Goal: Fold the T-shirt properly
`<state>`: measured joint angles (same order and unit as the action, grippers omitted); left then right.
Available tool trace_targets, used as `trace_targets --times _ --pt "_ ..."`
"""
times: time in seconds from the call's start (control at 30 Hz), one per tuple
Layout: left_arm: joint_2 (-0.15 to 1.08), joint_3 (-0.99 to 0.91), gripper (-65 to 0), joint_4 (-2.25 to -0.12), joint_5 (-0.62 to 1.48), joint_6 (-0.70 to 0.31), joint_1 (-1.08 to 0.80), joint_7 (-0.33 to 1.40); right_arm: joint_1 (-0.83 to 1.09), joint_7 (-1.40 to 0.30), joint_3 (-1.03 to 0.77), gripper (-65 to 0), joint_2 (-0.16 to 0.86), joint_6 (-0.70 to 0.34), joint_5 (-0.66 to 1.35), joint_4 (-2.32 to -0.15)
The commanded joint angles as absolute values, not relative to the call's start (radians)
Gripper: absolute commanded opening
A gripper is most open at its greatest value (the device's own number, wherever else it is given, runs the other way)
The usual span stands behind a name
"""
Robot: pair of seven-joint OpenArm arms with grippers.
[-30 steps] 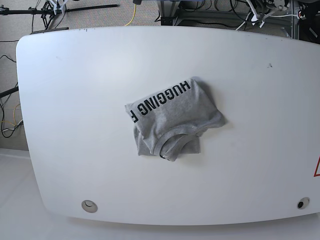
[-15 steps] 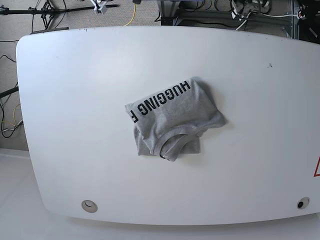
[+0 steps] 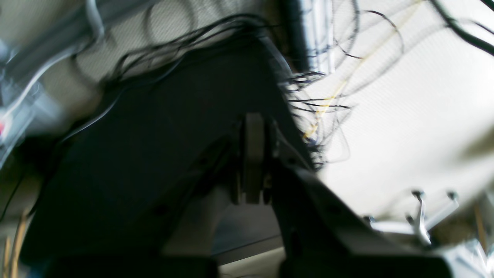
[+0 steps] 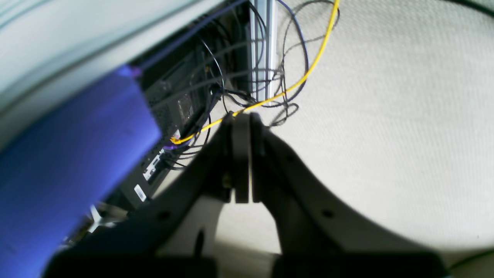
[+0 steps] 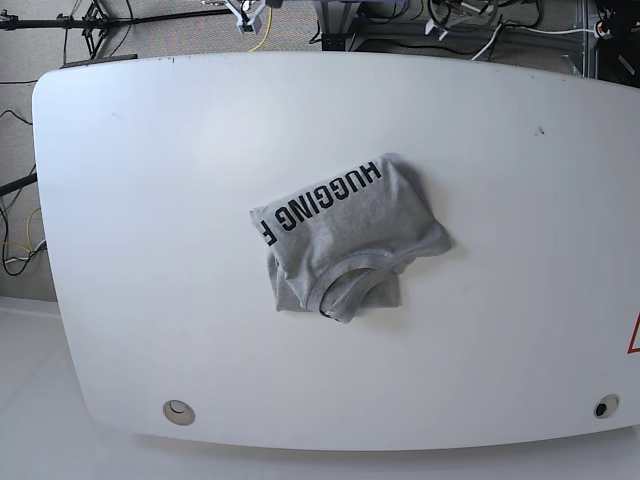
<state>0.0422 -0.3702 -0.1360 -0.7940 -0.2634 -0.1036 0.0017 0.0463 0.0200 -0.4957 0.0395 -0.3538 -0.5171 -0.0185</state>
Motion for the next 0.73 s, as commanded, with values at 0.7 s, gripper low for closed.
trace_targets --times 0.7 --pt "0.012 -0.285 -65.0 -0.125 -0.860 -0.091 -0.050 0.001 0.018 0.010 -0.418 -64.1 0.005 -0.291 -0.504 -0.012"
